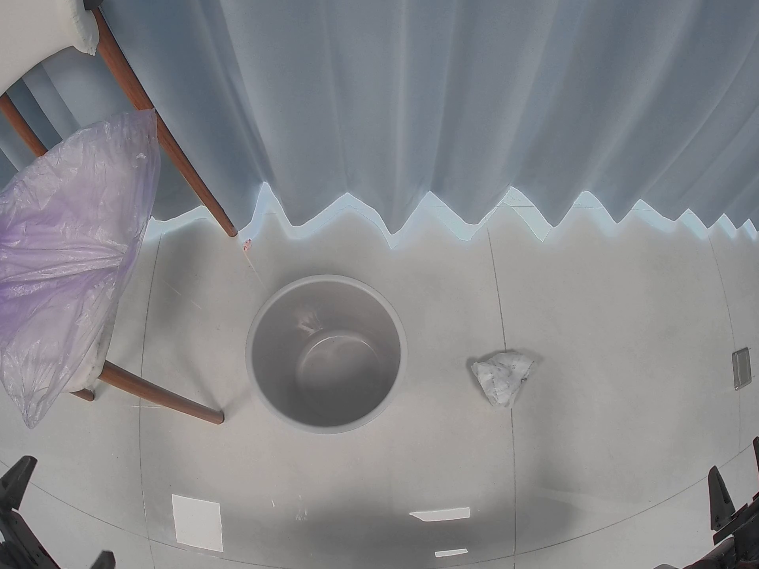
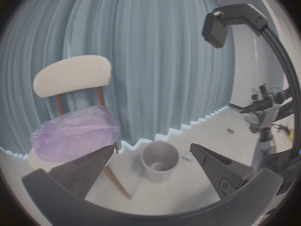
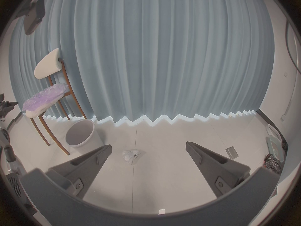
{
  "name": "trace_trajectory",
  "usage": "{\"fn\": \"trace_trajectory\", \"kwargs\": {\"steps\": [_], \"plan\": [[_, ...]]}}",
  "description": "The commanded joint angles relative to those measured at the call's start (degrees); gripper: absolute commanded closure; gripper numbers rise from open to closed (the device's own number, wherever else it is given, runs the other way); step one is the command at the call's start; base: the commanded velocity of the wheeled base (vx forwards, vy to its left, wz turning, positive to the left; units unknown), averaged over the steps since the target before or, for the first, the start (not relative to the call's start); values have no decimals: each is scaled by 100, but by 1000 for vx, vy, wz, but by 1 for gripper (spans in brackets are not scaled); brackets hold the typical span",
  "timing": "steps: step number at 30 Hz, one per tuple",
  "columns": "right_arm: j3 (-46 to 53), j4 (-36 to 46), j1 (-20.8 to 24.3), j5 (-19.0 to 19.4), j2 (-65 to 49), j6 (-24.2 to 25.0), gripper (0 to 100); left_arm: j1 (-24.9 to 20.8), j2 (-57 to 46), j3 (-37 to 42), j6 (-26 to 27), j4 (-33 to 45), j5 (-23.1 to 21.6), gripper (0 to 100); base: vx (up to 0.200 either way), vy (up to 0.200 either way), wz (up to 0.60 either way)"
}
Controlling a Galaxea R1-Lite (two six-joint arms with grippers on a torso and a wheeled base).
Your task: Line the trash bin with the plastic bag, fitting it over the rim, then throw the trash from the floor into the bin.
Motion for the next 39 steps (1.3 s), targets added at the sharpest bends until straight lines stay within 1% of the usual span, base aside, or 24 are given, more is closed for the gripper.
{"fn": "trace_trajectory", "kwargs": {"steps": [1,2,3,4,5,7,8,9,10,11,15,18,19,20,21,25,27,30,35,39], "plan": [[101,-2,0,4,-101,-4,0,-4,-93,-428,-30,333,-1330,0,0,0,0],[101,-2,0,4,-101,-4,0,-4,-93,-428,-30,333,-1330,0,0,0,0],[101,-2,0,4,-101,-4,0,-4,-75,-524,-144,474,-1814,0,0,0,0],[101,-2,0,4,-101,-4,0,-4,-66,-542,-179,526,-1901,0,0,0,0],[101,-2,0,4,-101,5,0,-4,-49,-656,-328,720,-2148,0,0,0,0],[101,-2,0,4,-101,5,0,-4,4,-753,-487,904,-2341,0,0,0,0],[101,-2,0,4,-101,5,0,-4,4,-753,-487,904,-2341,0,0,0,0],[101,-2,0,4,-101,5,0,-48,57,-832,-627,992,-2569,0,0,0,0],[101,-2,0,4,-101,-4,0,-48,57,-841,-654,1001,-2613,0,0,0,0],[101,-2,0,4,-101,-4,0,-48,57,-911,-847,1001,-2886,0,0,0,0],[101,-2,0,4,-101,-4,0,-48,66,-1122,-1409,1001,-3448,0,0,0,0],[101,-2,0,4,-101,-4,0,-21,224,-1333,-1726,992,-3914,0,0,0,0],[101,-2,0,4,-101,-4,0,-21,224,-1333,-1726,992,-3914,0,0,0,0],[101,-2,0,4,-101,-4,0,14,408,-1517,-1937,957,-4169,0,0,0,0],[101,-2,0,4,-101,-4,0,14,496,-1649,-2042,948,-4275,0,0,0,0],[101,-2,0,4,-101,-4,0,5,707,-1930,-2244,948,-4468,0,0,0,0],[101,-2,0,4,-101,-4,0,14,1059,-2115,-2280,931,-4626,0,0,0,0],[101,7,0,4,-101,-4,0,-13,1428,-2212,-2271,913,-4652,0,0,0,0],[101,-2,0,4,-101,-4,0,-109,2043,-2546,-2271,693,-4661,0,0,0,0],[101,-2,0,4,-101,5,0,146,2254,-2634,-2315,526,-4433,0,0,0,0]]}}
